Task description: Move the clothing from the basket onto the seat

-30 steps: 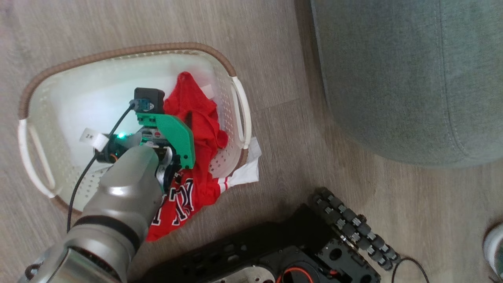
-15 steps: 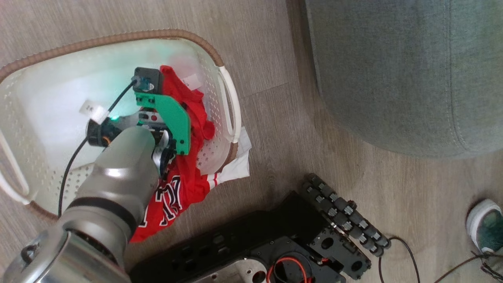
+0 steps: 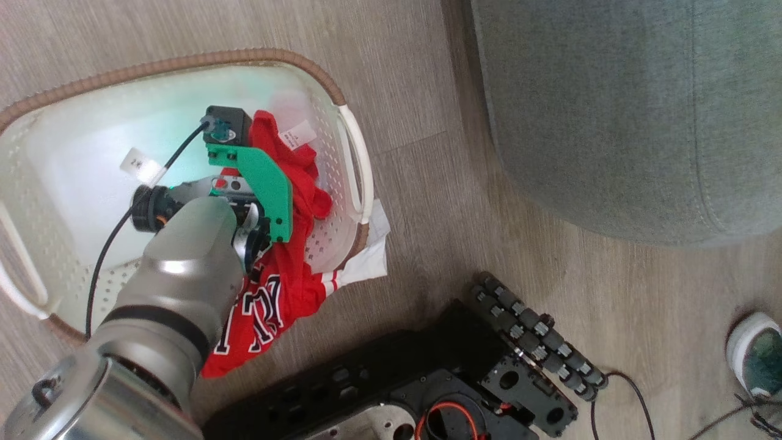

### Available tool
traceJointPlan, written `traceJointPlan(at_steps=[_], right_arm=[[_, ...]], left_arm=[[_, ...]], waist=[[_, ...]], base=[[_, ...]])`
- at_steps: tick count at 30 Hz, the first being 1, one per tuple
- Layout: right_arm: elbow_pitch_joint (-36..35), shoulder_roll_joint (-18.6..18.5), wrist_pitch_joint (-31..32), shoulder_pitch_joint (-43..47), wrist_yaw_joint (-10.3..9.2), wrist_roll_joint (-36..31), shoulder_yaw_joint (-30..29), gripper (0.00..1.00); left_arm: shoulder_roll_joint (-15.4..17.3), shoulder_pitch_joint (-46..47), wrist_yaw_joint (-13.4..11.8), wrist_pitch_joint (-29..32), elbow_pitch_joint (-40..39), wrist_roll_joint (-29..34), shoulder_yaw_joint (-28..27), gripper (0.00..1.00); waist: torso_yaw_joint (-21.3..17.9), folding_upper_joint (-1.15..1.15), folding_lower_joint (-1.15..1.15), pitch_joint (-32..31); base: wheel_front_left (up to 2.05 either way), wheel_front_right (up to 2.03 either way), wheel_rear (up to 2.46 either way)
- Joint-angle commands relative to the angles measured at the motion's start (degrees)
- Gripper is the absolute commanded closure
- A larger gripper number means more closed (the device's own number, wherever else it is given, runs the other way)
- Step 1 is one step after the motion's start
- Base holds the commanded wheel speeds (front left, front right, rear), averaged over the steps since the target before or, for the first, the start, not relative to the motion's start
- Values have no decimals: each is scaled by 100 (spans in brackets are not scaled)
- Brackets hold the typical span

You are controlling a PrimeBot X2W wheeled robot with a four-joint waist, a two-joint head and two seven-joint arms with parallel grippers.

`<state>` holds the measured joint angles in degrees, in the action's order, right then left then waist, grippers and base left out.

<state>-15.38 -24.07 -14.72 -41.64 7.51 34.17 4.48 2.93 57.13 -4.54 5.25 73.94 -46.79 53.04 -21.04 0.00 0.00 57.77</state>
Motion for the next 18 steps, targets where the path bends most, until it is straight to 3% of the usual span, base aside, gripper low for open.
traceJointPlan(at_steps=[1, 8, 18], right_arm=[[-144, -62, -28, 142, -2, -6, 8, 0], [-80, -19, -28, 232, -2, -24, 70, 0], [263, -133, -28, 849, -2, -121, 248, 0]], left_arm=[[-5, -226, 24, -101, -53, -81, -55, 100], [-5, -577, 124, -469, -230, -301, -40, 100], [-5, -1366, 404, -1227, -853, -674, 312, 100]], waist=[[36, 0, 0, -105], [163, 0, 0, -681], [666, 0, 0, -2195]], base=[[0, 0, 0], [0, 0, 0], [0, 0, 0]])
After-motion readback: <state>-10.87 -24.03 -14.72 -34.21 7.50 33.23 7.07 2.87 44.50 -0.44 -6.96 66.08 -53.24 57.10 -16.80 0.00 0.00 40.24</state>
